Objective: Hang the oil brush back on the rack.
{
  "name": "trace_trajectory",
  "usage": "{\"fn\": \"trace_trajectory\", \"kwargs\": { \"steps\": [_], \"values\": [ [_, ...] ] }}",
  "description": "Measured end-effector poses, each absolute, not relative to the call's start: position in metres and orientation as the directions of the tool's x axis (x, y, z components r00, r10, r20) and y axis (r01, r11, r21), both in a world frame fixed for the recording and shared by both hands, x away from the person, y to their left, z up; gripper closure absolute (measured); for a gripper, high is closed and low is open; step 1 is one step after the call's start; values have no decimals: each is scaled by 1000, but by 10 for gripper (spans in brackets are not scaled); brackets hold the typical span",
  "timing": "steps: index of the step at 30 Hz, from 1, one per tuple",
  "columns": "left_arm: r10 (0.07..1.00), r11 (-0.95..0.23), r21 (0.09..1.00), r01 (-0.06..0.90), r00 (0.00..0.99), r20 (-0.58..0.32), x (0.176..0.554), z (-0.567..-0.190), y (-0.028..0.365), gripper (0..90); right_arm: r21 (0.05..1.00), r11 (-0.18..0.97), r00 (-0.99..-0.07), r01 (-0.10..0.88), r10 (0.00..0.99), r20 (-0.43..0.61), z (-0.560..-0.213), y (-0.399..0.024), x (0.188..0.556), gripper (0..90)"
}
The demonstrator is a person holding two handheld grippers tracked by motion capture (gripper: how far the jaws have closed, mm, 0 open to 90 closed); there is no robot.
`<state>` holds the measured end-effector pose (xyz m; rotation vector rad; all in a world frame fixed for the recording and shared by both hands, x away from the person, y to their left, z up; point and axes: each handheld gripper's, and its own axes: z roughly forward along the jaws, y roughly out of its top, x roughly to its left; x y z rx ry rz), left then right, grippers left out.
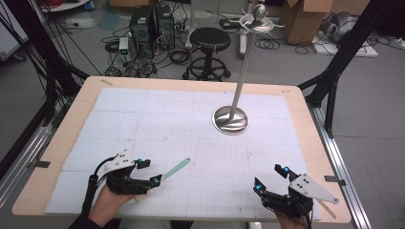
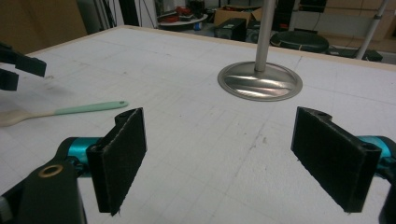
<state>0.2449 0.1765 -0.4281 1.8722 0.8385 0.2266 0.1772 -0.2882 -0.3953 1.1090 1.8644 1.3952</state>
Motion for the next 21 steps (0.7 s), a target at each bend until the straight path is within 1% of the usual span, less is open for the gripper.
{"fn": "trace_trajectory", "kwargs": {
  "steps": [5, 10, 15, 19, 21],
  "values": [
    [649, -259, 844, 469, 732, -207, 247, -433, 172, 252, 950, 118, -505, 289, 862, 47, -395, -288, 177, 172],
    [653, -296, 825, 481, 732, -193, 249, -438, 168, 273, 951, 120, -508, 286, 860, 44, -395, -287, 178, 172],
    [651, -318, 812, 489, 735, -188, 249, -441, 165, 315, 950, 121, -507, 288, 861, 44, -395, -287, 178, 172],
    [655, -368, 789, 492, 740, -156, 248, -444, 161, 350, 950, 120, -509, 288, 859, 46, -395, -286, 178, 172],
    [660, -375, 783, 497, 736, -150, 248, -445, 159, 358, 950, 122, -511, 288, 858, 45, -395, -286, 178, 172]
  ]
}}
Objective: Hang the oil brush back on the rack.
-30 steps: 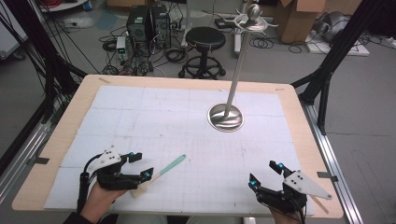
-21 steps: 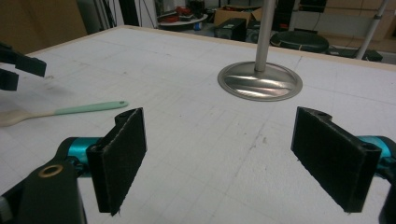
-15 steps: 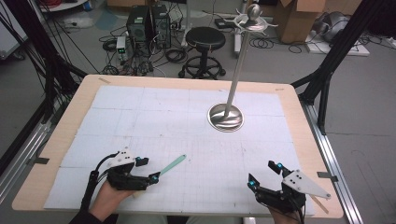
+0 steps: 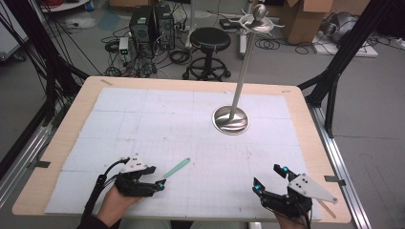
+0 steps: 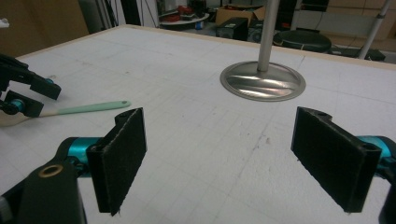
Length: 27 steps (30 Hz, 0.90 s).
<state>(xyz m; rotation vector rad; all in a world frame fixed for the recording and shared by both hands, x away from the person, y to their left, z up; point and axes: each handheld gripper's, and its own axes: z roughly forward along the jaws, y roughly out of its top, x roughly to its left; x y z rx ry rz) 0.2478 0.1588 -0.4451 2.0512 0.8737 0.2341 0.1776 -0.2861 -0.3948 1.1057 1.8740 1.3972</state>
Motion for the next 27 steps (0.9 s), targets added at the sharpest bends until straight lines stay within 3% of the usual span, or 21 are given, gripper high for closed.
{"fn": "trace_trajectory", "kwargs": {
  "steps": [11, 16, 27],
  "values": [
    [688, -407, 769, 493, 719, -97, 248, -447, 154, 473, 949, 122, -513, 290, 857, 47, -395, -285, 178, 172],
    [679, -479, 754, 449, 734, -6, 245, -445, 146, 479, 949, 125, -515, 291, 856, 45, -394, -283, 180, 172],
    [634, -496, 748, 441, 772, -35, 246, -444, 143, 782, 947, 124, -517, 296, 855, 50, -395, -281, 180, 172]
  ]
}}
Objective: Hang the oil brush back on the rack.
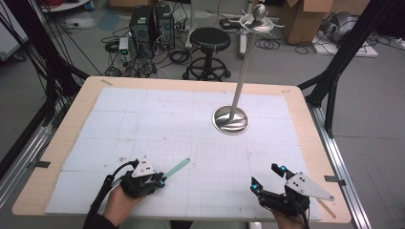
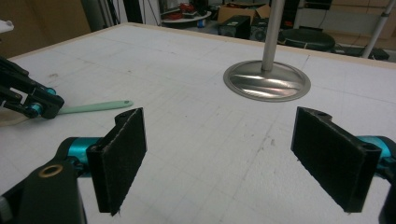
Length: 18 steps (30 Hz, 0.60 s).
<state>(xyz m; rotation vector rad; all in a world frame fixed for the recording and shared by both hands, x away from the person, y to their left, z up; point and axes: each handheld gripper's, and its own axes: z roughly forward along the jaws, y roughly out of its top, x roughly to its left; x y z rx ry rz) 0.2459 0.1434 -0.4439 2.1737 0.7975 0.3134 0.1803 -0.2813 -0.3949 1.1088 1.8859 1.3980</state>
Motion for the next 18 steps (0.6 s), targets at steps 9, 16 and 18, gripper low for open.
{"fn": "trace_trajectory", "kwargs": {
  "steps": [9, 16, 18],
  "values": [
    [624, -504, 742, 442, 780, -41, 248, -443, 144, 817, 947, 118, -516, 300, 854, 58, -395, -281, 182, 172],
    [621, -481, 745, 462, 779, -82, 251, -444, 147, 820, 945, 128, -526, 300, 849, 52, -396, -279, 184, 173],
    [625, -469, 747, 471, 775, -97, 252, -444, 148, 821, 946, 125, -524, 299, 850, 53, -396, -281, 183, 173]
  ]
}}
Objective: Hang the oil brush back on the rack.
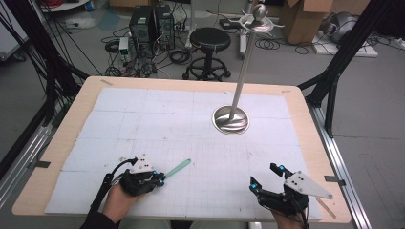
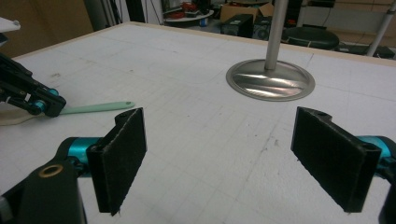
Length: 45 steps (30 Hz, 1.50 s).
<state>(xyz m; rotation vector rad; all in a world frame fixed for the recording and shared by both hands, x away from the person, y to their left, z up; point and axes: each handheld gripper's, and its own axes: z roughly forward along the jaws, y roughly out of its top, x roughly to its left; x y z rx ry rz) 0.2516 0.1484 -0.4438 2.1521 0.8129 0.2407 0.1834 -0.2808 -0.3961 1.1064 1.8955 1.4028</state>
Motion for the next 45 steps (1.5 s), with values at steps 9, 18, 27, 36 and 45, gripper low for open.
{"fn": "trace_trajectory", "kwargs": {
  "steps": [9, 18, 27, 36, 45],
  "values": [
    [591, -393, 794, 464, 789, -169, 246, -442, 147, 822, 947, 113, -520, 301, 852, 64, -396, -282, 183, 172],
    [538, -241, 880, 409, 811, -229, 240, -429, 155, 821, 952, 96, -547, 291, 833, 83, -395, -282, 182, 172],
    [472, -134, 933, 334, 850, -236, 229, -409, 167, 820, 957, 70, -644, 282, 753, 135, -390, -271, 185, 172],
    [374, -83, 967, 242, 907, -195, 218, -391, 165, 819, 962, 77, -771, 263, 617, 161, -383, -249, 190, 172],
    [307, -64, 981, 183, 939, -155, 211, -382, 161, 818, 965, 101, -833, 241, 532, 153, -374, -228, 192, 193]
  ]
}}
